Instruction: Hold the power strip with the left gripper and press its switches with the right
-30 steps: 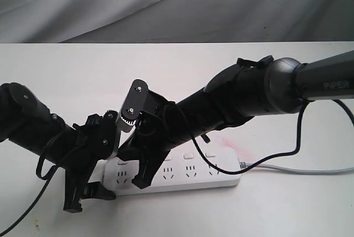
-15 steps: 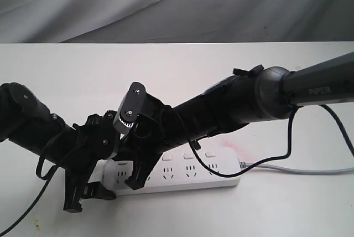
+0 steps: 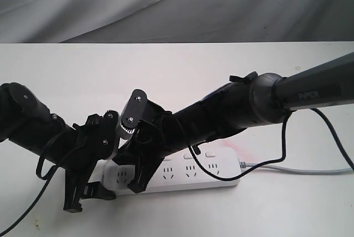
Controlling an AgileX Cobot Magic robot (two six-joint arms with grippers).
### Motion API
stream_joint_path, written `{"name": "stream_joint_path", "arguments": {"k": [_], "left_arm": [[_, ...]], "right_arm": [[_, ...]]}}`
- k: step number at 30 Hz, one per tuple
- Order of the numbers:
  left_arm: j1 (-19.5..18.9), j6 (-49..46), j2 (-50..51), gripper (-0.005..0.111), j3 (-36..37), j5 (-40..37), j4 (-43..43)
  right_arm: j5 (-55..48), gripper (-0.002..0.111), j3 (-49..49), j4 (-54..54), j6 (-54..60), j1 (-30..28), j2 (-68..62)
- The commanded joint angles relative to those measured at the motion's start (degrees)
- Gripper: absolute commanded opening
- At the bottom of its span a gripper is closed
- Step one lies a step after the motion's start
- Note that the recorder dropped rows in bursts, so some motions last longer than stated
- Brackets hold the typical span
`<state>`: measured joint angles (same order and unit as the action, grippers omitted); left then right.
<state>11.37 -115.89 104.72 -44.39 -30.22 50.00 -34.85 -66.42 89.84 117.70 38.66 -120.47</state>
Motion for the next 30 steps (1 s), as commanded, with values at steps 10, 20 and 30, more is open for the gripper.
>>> {"name": "stream_joint_path", "arguments": {"k": [10, 20, 30], "left_arm": [[-0.02, 0.38, -0.1, 0.054, -0.26, 1.97, -0.94], [-0.02, 0.38, 0.05, 0.054, -0.26, 1.97, -0.94], [-0.02, 0.38, 0.05, 0.054, -0.26, 1.97, -0.94]], "right_arm": [[2.82, 0.0, -0.35, 2.18, 2.71, 0.12, -1.18], [2.49, 0.0, -0.35, 4.13, 4.04, 0.12, -1.16], [2.7, 0.0, -0.35, 2.76, 2.87, 0.23, -2.97]]}}
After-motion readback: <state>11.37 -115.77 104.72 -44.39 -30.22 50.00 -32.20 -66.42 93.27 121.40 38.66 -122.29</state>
